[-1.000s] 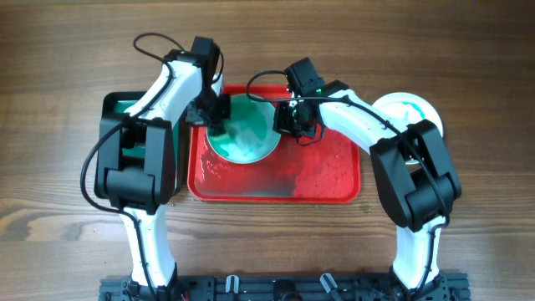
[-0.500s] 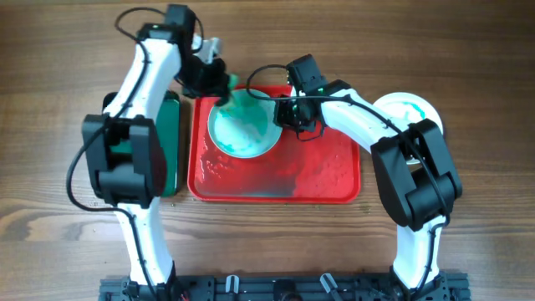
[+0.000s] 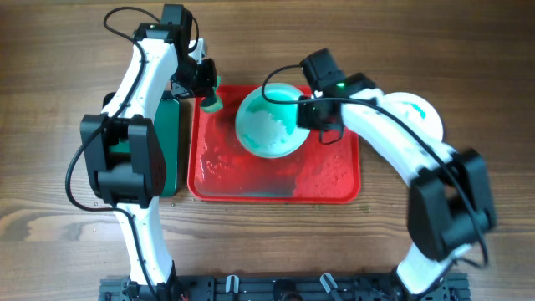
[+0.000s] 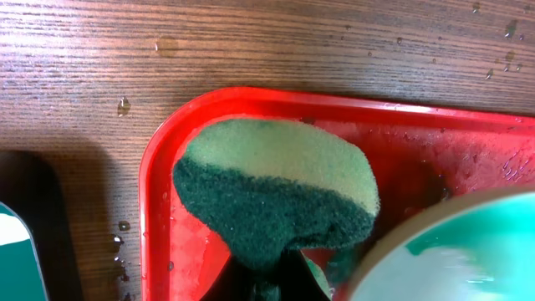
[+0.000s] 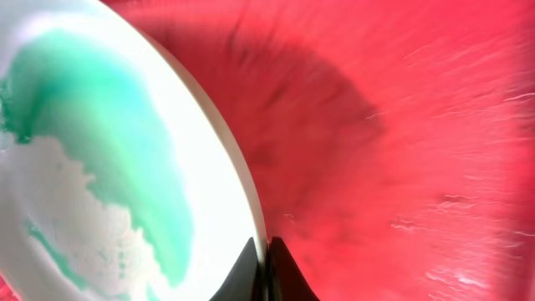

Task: Clean dirty plates on tray and stack at the side
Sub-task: 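Lift the plate with the right gripper and carry it right of the tray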

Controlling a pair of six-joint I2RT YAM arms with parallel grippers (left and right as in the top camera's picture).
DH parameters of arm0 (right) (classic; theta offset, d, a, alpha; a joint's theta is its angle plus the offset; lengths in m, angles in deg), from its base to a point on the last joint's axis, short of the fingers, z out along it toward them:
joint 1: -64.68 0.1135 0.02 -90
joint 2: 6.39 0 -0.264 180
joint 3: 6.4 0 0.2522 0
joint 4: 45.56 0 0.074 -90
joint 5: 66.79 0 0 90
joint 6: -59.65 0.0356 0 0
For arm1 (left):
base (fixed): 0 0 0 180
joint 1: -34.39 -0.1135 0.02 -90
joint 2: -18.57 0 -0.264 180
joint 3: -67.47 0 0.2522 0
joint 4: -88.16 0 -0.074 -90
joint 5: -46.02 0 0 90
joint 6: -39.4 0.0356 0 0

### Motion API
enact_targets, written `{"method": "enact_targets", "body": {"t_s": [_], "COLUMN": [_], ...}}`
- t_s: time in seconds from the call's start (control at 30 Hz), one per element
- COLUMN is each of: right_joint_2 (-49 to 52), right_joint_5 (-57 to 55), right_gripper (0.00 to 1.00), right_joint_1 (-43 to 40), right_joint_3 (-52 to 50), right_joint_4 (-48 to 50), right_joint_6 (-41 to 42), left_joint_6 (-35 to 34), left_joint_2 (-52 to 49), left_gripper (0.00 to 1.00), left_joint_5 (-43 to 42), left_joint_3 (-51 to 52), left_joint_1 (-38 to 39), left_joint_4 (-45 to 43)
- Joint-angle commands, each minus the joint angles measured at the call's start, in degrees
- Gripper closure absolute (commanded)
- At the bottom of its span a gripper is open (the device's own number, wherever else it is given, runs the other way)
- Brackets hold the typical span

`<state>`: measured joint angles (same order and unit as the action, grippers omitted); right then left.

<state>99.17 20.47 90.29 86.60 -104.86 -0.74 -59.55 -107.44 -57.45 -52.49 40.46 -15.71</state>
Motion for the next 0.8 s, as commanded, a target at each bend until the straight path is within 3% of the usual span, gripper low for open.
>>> {"method": "enact_targets", "body": {"t_s": [0.0, 0.1, 0.3, 0.53, 0.63, 0.77], "right_joint_2": [-7.4, -9.6, -9.4, -9.4, -9.4, -9.4], "right_joint_5": [-25.0, -45.7, -67.1, -79.7, -76.3, -36.4], "right_gripper": [0.96, 0.95, 0.96, 0.96, 0.96, 0.96], "right_joint_1": [3.1, 12.7, 26.0, 30.0, 30.0, 26.5], "right_joint_3": [0.2, 0.2, 0.2, 0.2, 0.2, 0.2], "right_joint_4": [-2.3, -5.6, -6.2, -0.2, 2.3, -0.7], "right_joint_6": [-5.9, -7.5, -17.6, -25.4, -25.1, -22.3], "left_joint_6": [-0.5, -0.5, -0.5, -0.5, -0.5, -0.5], "left_joint_2": [-0.4, -0.4, -0.4, -0.4, -0.4, -0.4], "left_gripper": [0.96, 0.96, 0.96, 0.96, 0.96, 0.96], "left_joint_5": [0.3, 0.3, 0.3, 0.3, 0.6, 1.4], "left_joint_3": [-0.7, -0.7, -0.7, -0.7, -0.7, -0.7], "left_joint_1": [0.3, 0.3, 0.3, 0.3, 0.3, 0.3], "left_joint_4": [-0.1, 0.0, 0.0, 0.0, 0.0, 0.1]}}
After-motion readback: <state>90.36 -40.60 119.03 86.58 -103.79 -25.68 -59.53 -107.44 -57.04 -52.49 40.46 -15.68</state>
